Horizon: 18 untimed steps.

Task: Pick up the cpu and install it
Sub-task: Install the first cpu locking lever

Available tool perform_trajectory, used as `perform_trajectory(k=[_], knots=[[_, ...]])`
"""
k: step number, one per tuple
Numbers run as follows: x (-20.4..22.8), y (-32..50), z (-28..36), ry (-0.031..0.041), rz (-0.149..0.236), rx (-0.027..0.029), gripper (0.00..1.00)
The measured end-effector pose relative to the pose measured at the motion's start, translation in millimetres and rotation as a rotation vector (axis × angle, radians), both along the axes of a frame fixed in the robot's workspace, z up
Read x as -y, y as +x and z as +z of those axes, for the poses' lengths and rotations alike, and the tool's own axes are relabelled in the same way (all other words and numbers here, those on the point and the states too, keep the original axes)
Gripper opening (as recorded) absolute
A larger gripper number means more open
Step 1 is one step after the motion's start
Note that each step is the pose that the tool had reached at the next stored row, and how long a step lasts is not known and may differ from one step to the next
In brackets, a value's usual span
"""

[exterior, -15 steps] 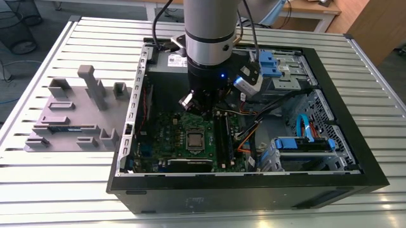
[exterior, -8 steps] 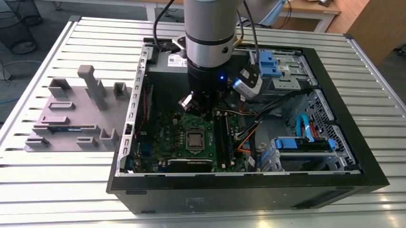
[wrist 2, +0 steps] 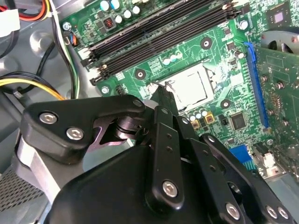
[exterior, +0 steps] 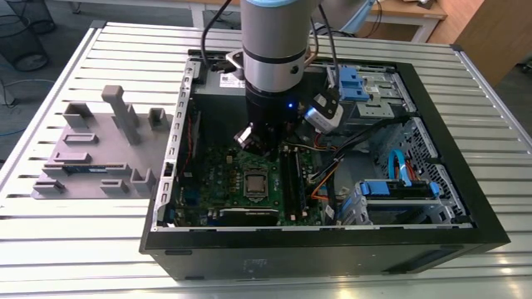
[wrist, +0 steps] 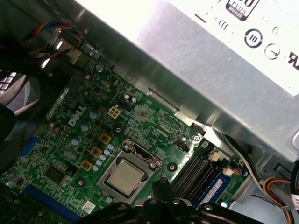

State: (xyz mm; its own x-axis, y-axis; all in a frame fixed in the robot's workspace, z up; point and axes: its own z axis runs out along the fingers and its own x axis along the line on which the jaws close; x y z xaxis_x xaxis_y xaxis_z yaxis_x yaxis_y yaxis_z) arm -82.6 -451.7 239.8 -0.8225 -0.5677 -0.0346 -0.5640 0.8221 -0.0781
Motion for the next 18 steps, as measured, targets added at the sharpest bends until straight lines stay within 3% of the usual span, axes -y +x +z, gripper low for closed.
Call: perform_trajectory(k=[8, 18], knots=[[10.3, 0.0, -5.6, 0.0, -0.01, 0.0, 0.11], [14.9, 0.1, -18.6, 0.0, -0.04, 0.0001, 0.11]])
